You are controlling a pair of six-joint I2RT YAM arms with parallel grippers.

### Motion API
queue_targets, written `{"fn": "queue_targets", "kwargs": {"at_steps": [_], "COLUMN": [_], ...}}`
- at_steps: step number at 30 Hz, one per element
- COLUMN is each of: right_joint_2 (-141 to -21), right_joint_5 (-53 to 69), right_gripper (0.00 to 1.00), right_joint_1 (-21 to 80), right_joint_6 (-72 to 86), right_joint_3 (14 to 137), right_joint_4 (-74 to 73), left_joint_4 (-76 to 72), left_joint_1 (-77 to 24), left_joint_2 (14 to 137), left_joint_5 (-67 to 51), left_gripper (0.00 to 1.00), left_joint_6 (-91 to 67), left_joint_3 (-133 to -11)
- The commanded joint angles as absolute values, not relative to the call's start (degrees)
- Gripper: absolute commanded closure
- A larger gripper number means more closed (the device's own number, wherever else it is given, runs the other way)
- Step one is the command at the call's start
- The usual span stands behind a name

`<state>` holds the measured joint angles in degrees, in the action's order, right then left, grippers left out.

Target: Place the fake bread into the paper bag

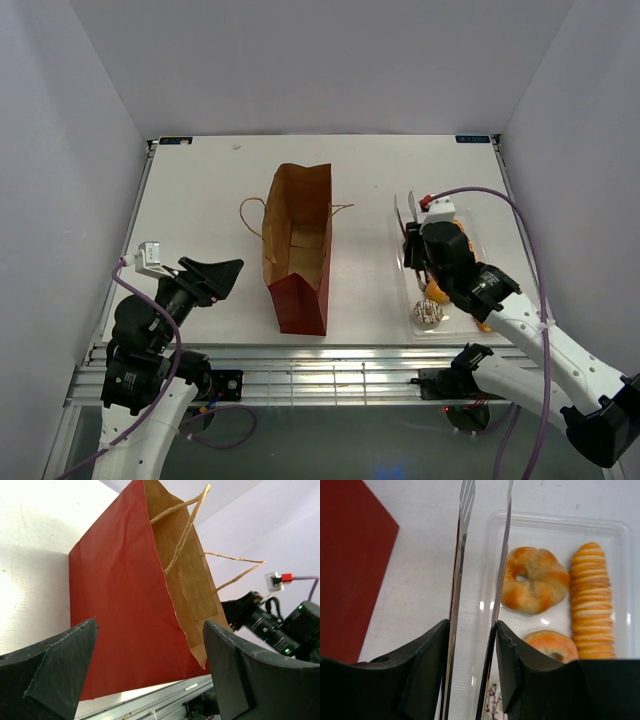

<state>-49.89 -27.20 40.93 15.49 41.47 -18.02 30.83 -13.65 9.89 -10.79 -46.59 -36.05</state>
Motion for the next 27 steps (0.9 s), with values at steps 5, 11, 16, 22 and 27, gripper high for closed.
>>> {"fn": "queue_targets", "kwargs": {"at_steps": [5, 11, 16, 22, 27], "right_joint_2": [-49.7, -52.5, -56.1, -62.6, -69.2], "right_joint_5": [-26.0, -24.6, -20.3, -15.5, -12.0], "right_gripper": [0.53, 0.53, 0.52, 0.51, 0.51], "right_joint_1": [30.9, 23.9, 16.2, 11.2, 8.9], "right_joint_6": [11.2, 10.1, 6.6, 4.7, 3.9], "right_joint_3": [55.7, 60.8, 66.3, 68.3, 70.1], "right_joint_4": [-45.2, -54.1, -58.2, -58.8, -57.6], "left_joint_4": [29.2, 27.5, 26.1, 24.7, 23.3], "left_joint_1": [-13.7, -13.8, -13.8, -13.8, -13.8], "left_joint_2": [10.4, 11.6, 12.3, 13.0, 13.4], "left_joint_5": [-13.4, -15.8, -17.0, -16.5, -17.1], "left_gripper": [0.04, 0.04, 0.04, 0.04, 0.04], "left_joint_6": [-45.3, -45.4, -44.5, -43.1, -43.1], "left_joint_3": [-36.6, -35.9, -35.2, -34.5, -34.4]}}
